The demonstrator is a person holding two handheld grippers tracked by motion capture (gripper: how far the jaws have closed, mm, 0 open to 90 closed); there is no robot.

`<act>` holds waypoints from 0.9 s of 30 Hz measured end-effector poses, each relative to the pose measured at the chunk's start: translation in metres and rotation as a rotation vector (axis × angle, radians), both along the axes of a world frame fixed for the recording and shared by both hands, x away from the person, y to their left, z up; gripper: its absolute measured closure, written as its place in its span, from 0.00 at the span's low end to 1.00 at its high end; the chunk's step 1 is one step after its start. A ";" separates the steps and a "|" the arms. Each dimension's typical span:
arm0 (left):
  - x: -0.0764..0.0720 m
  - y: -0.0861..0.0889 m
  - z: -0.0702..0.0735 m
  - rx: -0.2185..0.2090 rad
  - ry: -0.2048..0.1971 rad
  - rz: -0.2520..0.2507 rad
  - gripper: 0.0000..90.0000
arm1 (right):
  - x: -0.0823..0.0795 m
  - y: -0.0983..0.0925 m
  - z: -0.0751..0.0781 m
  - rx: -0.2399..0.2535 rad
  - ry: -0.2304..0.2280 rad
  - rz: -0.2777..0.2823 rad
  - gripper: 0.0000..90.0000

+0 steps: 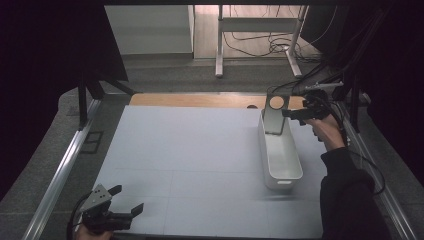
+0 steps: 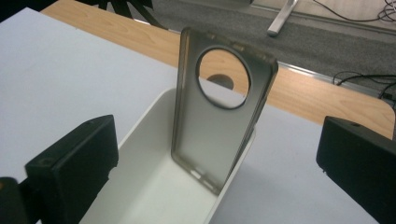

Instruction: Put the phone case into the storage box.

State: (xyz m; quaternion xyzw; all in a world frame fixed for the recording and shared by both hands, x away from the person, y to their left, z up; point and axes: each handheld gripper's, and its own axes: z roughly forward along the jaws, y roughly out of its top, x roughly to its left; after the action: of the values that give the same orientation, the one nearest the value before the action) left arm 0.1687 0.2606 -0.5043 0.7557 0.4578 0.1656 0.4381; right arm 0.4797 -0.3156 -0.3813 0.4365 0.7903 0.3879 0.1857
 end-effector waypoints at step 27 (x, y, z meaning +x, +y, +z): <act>0.002 0.001 -0.001 -0.012 0.014 -0.012 0.00 | -0.078 0.004 -0.001 0.020 -0.035 0.010 0.00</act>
State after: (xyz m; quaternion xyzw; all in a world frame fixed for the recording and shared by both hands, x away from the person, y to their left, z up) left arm 0.1704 0.2618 -0.5050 0.7570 0.4574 0.1549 0.4401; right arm 0.4015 -0.3115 -0.3820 0.4275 0.7852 0.4043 0.1931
